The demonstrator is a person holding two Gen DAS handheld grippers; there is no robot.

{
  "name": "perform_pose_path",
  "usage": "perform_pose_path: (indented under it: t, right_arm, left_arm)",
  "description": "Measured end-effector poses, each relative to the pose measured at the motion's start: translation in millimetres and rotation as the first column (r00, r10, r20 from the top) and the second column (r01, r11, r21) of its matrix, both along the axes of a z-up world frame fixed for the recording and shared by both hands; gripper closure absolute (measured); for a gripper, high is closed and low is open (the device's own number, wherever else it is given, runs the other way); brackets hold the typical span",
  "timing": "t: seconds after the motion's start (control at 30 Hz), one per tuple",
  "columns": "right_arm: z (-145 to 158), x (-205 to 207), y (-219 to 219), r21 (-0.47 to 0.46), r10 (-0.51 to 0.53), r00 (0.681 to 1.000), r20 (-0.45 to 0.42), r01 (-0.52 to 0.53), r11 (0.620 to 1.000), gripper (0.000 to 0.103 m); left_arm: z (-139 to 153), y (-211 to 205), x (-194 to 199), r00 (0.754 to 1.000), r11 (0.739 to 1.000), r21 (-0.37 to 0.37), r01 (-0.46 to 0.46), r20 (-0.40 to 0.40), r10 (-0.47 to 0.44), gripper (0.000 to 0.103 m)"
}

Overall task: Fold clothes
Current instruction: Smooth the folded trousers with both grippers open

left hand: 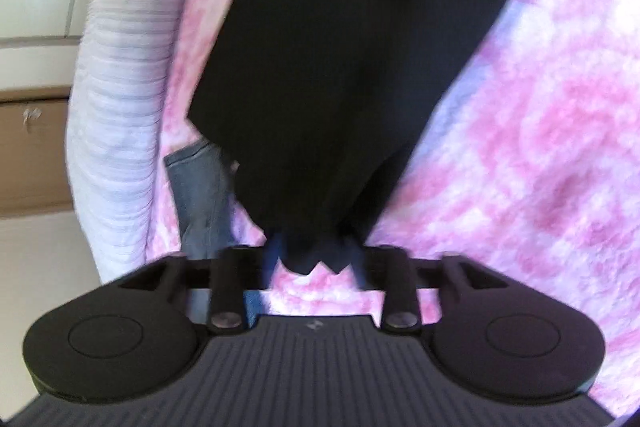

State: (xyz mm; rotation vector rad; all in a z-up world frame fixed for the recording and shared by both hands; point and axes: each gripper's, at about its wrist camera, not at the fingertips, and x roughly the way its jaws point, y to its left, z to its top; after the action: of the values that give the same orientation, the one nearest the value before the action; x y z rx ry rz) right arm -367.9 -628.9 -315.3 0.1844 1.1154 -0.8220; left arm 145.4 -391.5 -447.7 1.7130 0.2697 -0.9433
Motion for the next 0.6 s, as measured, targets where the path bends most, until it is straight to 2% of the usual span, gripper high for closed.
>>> perform_pose_path:
  t: [0.1, 0.17, 0.27, 0.3, 0.33, 0.4, 0.47, 0.6]
  right_arm:
    - [1.0, -12.0, 24.7, 0.018, 0.0, 1.0, -0.007, 0.0, 1.0, 0.031]
    - [-5.0, -19.0, 37.0, 0.03, -0.006, 1.0, -0.018, 0.006, 1.0, 0.031]
    - [-12.5, -24.4, 44.1, 0.053, -0.027, 1.0, 0.001, 0.027, 0.998, 0.031]
    - [-14.4, -24.8, 42.9, 0.062, -0.03, 0.999, 0.015, 0.029, 0.998, 0.031]
    - [-13.5, -27.7, 42.4, 0.07, -0.031, 0.999, 0.032, 0.029, 0.997, 0.031]
    - [-14.6, -28.7, 30.0, 0.065, -0.039, 0.997, 0.062, 0.035, 0.997, 0.031]
    - [-13.6, -32.5, 12.0, 0.041, -0.077, 0.992, 0.096, 0.073, 0.996, 0.031]
    - [3.9, -57.7, -13.0, 0.025, -0.204, 0.96, 0.191, 0.203, 0.979, 0.031]
  left_arm:
    - [12.6, 6.7, -4.1, 0.999, 0.998, -0.055, -0.037, -0.001, 0.037, 0.062]
    - [28.5, 9.9, -26.1, 0.999, 0.992, -0.124, -0.035, -0.022, 0.033, 0.062]
    - [46.9, 7.8, -81.3, 0.993, 0.977, -0.202, 0.066, -0.079, -0.083, 0.062]
    - [51.5, 3.2, -107.8, 0.981, 0.967, -0.224, 0.122, -0.121, -0.151, 0.06]
    - [56.0, -1.3, -134.3, 0.962, 0.953, -0.248, 0.175, -0.162, -0.219, 0.058]
    - [63.6, -11.6, -184.4, 0.911, 0.914, -0.304, 0.268, -0.228, -0.343, 0.043]
    - [68.5, -29.0, -242.5, 0.844, 0.866, -0.362, 0.346, -0.283, -0.456, 0.036]
    - [63.1, -65.4, -340.3, 0.722, 0.79, -0.425, 0.442, -0.354, -0.594, 0.035]
